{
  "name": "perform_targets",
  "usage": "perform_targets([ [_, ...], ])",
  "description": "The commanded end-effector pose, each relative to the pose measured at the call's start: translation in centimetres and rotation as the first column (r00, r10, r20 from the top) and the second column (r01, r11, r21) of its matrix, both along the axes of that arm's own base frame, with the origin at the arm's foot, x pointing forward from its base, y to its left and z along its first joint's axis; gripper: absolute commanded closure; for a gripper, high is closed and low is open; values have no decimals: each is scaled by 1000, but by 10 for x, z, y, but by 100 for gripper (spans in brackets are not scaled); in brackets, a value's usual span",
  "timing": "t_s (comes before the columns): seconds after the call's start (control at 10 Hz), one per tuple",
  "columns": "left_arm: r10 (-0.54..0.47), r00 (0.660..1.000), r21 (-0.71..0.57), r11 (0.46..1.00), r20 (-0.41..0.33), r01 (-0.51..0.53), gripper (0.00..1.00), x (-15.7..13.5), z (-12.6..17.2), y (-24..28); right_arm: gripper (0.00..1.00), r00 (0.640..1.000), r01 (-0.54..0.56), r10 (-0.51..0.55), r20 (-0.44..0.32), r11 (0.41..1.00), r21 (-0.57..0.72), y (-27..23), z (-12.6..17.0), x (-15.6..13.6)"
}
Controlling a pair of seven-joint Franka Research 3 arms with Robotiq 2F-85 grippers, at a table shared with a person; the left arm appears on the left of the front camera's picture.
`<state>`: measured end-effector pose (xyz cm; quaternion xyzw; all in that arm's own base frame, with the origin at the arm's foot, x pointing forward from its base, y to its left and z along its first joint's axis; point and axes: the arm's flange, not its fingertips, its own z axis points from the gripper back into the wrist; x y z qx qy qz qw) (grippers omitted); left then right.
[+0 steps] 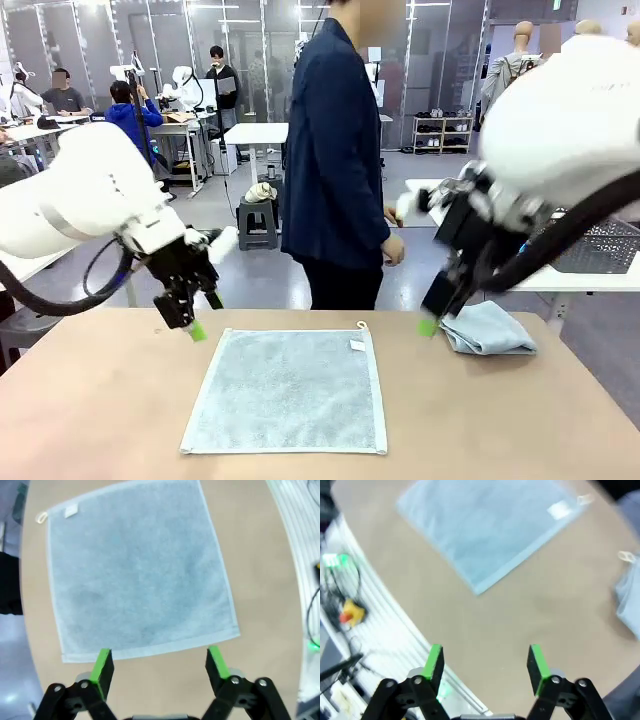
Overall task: Fold the towels and place them in the basket.
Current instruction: When a person lays out a Towel with hook on the table, fold it in half twice.
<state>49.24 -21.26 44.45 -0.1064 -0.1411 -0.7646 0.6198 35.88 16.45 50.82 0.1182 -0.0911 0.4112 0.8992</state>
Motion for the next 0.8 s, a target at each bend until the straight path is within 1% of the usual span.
perform_targets([
  [0.0,47,999,123,991,22,-49,7,-5,-1,-3,17,991,-128,130,16,989,-73,0,-35,5],
  [0.2,76,996,172,982,46,-82,7,-14,0,-4,17,979,-204,205,-1,973,-105,11,-58,-2],
  [0.3,79,995,186,978,68,-90,7,-16,0,-4,17,979,-203,205,4,974,-102,15,-63,1],
  [0.4,35,999,141,989,22,-38,7,-8,-2,-8,17,985,-172,169,-38,981,-93,15,-58,-8],
  [0.7,35,999,141,989,22,-38,7,-8,-2,-8,17,985,-172,169,-38,981,-93,15,-58,-8],
])
